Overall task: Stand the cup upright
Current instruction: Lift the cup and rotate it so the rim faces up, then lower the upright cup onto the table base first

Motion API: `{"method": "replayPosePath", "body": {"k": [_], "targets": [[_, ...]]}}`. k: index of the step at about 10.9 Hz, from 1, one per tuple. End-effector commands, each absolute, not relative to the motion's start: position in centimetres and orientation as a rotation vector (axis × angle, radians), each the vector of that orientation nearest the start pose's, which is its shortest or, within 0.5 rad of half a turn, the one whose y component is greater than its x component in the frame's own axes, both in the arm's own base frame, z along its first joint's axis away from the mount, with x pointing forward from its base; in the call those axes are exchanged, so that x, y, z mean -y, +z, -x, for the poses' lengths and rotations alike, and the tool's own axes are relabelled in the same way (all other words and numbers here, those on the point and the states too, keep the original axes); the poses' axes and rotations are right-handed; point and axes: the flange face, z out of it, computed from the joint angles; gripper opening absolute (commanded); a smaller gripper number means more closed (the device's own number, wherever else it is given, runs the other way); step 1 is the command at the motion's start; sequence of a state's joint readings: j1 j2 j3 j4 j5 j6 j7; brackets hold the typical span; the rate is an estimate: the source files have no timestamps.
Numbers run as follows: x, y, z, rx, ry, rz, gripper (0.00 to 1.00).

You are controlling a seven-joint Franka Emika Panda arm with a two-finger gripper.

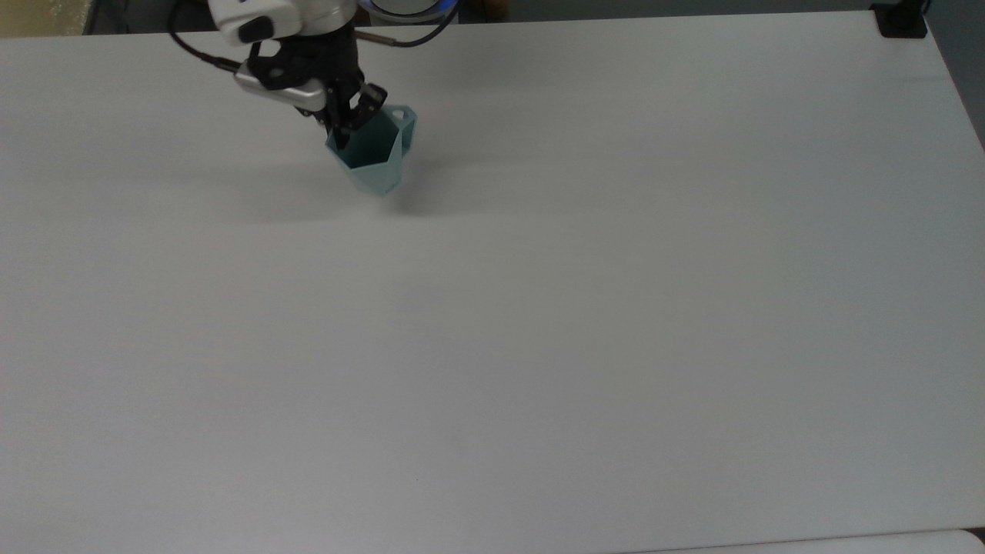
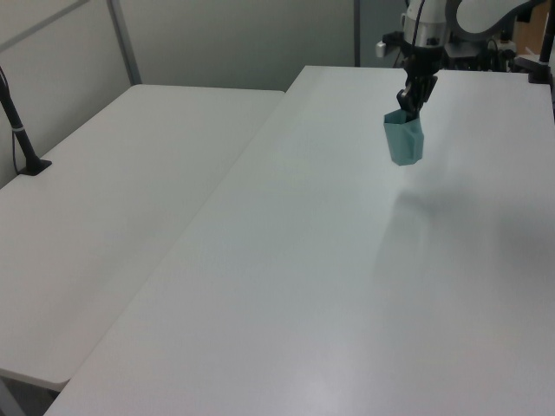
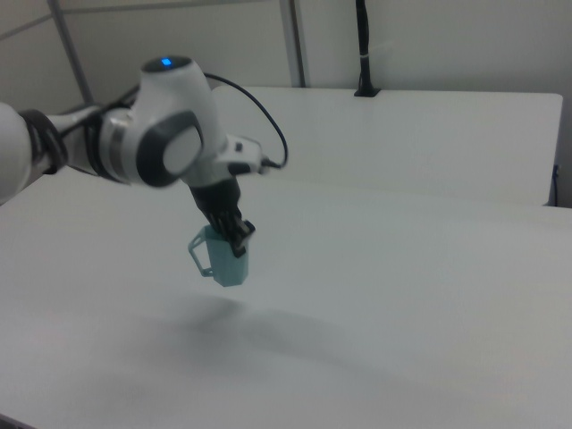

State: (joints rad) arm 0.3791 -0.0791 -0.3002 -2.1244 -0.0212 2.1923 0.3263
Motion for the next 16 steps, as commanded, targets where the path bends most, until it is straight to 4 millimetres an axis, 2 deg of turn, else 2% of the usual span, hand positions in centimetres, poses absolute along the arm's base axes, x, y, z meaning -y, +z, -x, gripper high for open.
{"method": "replayPosePath", "body": {"k": [1,4,6,12,13,14,15,16], "targets": [[-2.3,41.7,-52.0,-0.515,-0.359,2.910,0.00],[-2.6,40.2,-52.1,-0.502,-0.323,2.934,0.00],[-3.7,38.7,-52.4,-0.483,-0.300,2.954,0.00],[-4.0,38.5,-52.7,-0.464,-0.300,2.971,0.01],[-4.0,39.3,-53.0,-0.471,-0.303,2.967,0.37],[-3.9,39.5,-53.0,-0.468,-0.302,2.966,0.64],[-4.0,40.1,-53.2,-0.460,-0.319,2.962,0.83],[-4.0,41.2,-53.6,-0.464,-0.330,2.955,0.96]]}}
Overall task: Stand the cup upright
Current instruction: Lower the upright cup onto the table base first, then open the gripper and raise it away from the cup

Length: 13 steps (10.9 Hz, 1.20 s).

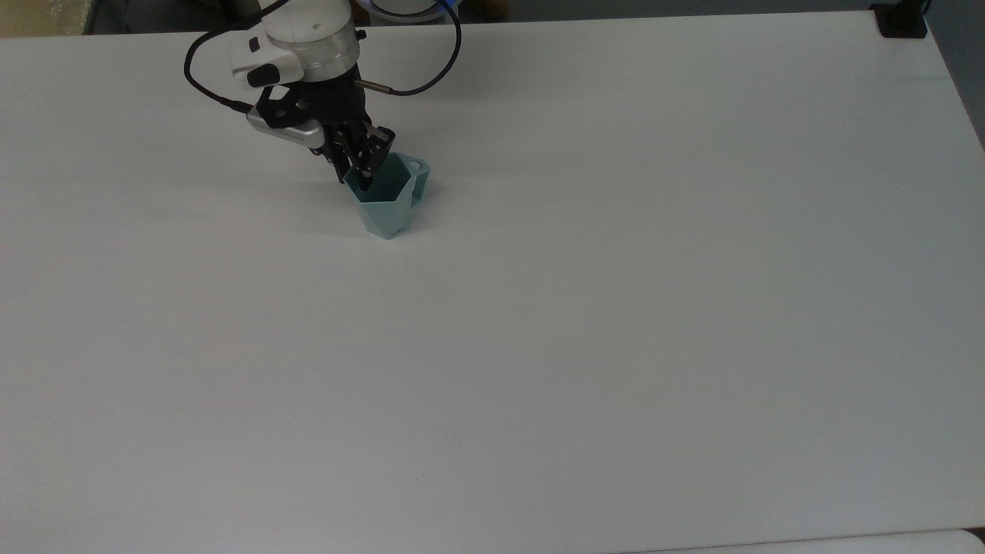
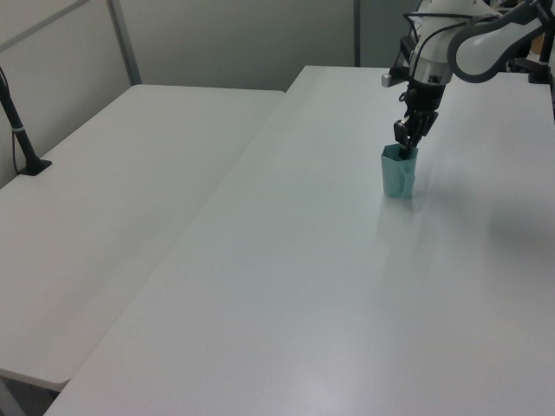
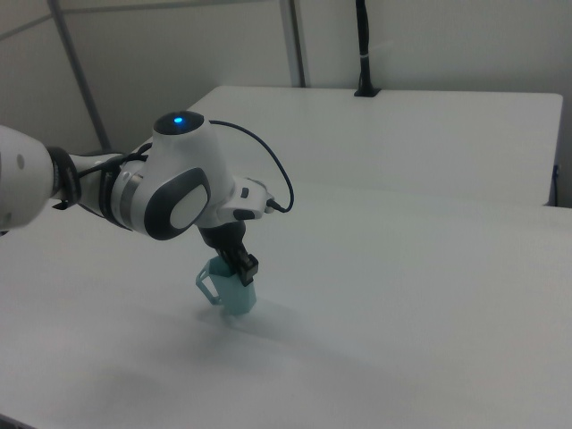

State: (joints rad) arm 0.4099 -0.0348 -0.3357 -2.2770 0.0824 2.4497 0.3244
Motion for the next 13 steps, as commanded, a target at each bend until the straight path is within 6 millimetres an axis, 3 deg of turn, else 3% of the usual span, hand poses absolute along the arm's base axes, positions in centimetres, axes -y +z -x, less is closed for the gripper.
{"method": "replayPosePath", "body": {"k": [1,4,6,7,8,10,13], "targets": [[-3.7,42.9,-54.1,-0.472,-0.326,2.950,1.00],[-3.5,50.3,-55.2,-0.422,-0.245,2.960,1.00],[-1.8,57.6,-55.3,-0.439,-0.296,2.925,1.00],[-1.0,59.5,-54.9,-0.423,-0.276,2.943,1.00],[-0.9,60.9,-54.3,-0.287,-0.234,2.983,1.00],[-0.3,61.9,-53.1,0.028,-0.098,3.120,1.00],[2.0,62.4,-52.6,0.141,-0.093,3.145,1.00]]}}
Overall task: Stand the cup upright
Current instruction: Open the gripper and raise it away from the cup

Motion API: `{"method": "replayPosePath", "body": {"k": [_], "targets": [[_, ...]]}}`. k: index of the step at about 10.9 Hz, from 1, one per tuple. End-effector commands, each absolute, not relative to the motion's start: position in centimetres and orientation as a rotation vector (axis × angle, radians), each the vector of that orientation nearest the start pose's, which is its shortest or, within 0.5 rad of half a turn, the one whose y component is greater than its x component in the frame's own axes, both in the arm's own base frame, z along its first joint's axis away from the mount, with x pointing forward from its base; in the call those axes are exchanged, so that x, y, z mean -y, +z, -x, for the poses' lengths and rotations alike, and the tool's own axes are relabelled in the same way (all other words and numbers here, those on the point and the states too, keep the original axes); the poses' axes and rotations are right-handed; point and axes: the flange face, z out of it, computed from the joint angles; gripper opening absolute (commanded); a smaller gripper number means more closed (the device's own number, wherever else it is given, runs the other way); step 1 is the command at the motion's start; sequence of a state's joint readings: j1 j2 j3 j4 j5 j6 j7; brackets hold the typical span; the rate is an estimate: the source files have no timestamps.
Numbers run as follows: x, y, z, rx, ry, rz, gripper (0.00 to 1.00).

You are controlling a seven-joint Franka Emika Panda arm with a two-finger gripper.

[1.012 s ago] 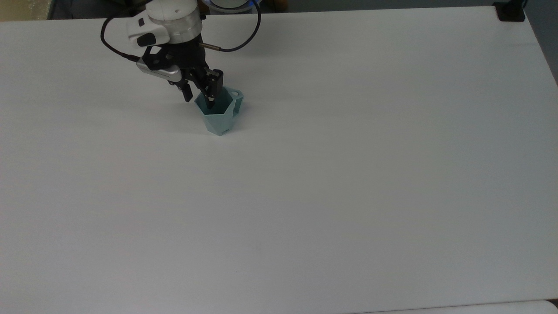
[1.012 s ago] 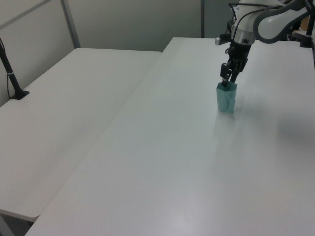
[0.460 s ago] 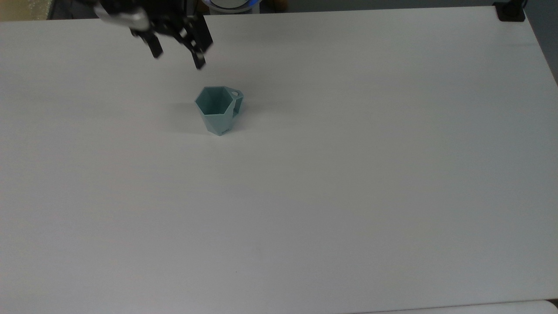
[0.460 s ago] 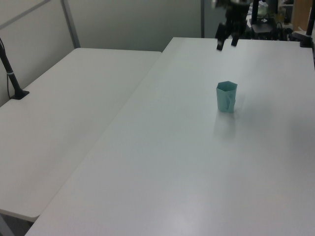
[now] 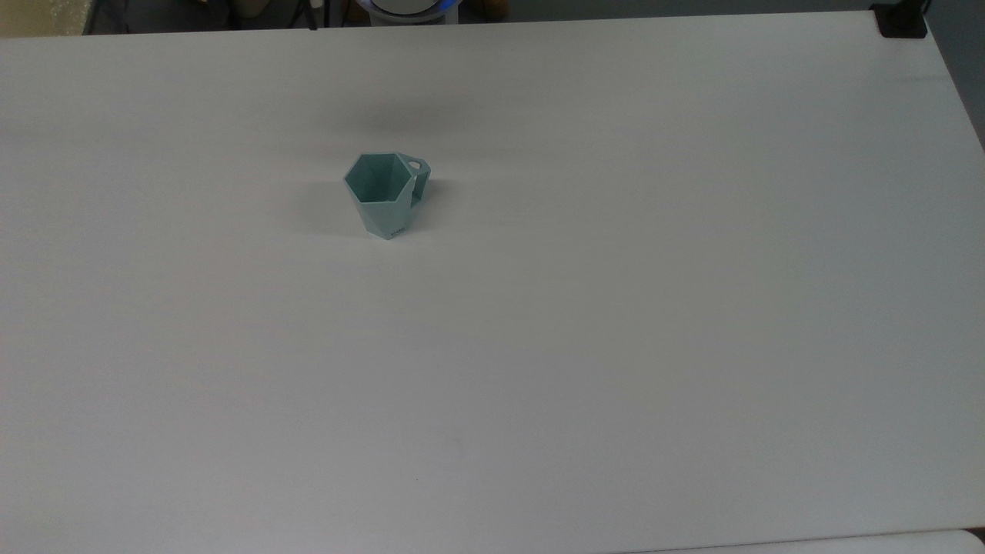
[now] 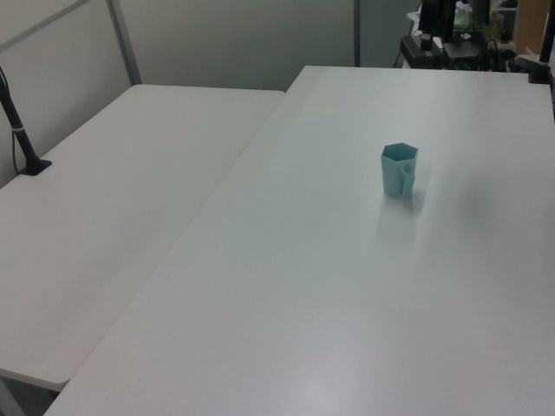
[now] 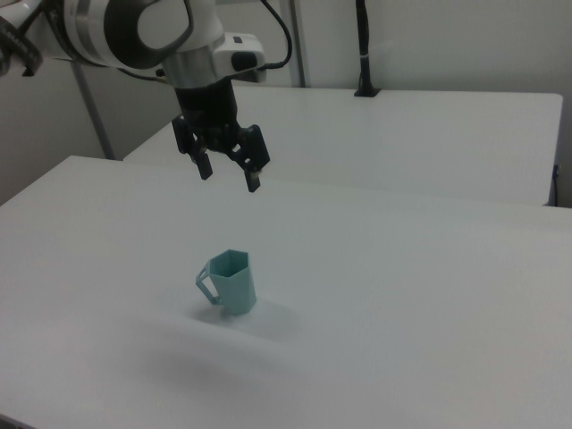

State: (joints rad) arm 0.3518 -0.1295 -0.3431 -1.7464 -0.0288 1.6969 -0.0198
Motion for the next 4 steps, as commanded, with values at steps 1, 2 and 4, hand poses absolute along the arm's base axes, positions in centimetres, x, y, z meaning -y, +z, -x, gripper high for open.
{"method": "replayPosePath", "body": {"k": [1,2,4], "targets": [[1.99,62.38,-52.56,0.149,-0.093,3.145,1.00],[1.94,62.53,-52.47,0.151,-0.097,3.144,1.00],[1.95,62.55,-52.44,0.144,-0.100,3.144,1.00]]}}
